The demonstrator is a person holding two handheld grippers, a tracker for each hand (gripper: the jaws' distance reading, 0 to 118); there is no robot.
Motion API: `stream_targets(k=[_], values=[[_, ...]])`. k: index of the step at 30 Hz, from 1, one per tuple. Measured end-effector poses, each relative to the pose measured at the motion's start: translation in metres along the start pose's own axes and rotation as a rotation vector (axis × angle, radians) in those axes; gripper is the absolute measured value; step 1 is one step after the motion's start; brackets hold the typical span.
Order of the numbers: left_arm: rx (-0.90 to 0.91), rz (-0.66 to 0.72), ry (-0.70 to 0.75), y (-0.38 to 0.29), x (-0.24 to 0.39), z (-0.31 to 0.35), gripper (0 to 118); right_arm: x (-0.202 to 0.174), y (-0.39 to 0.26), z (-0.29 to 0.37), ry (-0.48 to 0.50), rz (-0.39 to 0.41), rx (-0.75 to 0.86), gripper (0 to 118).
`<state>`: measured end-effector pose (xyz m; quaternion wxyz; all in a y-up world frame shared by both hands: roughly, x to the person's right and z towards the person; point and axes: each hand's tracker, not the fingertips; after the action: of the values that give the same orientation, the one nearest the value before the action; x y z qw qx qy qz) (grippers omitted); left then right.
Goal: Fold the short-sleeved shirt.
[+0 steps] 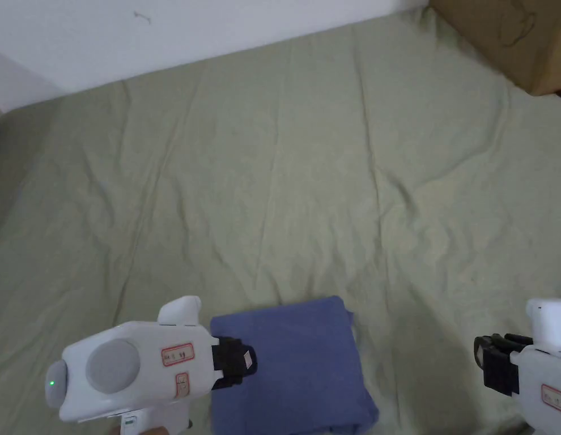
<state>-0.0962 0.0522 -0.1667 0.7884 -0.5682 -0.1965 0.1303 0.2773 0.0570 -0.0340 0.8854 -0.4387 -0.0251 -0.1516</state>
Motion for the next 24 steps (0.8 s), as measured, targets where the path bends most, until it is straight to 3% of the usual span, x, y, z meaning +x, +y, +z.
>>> stream_targets(k=[4, 16, 24], values=[[-0.057, -0.028, -0.097, -0.006, 0.020, -0.030, 2, -0.003, 0.000, -0.002, 0.000, 0.021, -0.009, 4], [-0.179, -0.183, -0.207, -0.004, 0.104, -0.096, 0, -0.004, 0.000, 0.000, -0.027, 0.032, -0.033, 4], [-0.015, -0.061, -0.266, -0.006, 0.035, -0.024, 0, -0.042, 0.018, -0.006, 0.040, 0.148, -0.018, 4]])
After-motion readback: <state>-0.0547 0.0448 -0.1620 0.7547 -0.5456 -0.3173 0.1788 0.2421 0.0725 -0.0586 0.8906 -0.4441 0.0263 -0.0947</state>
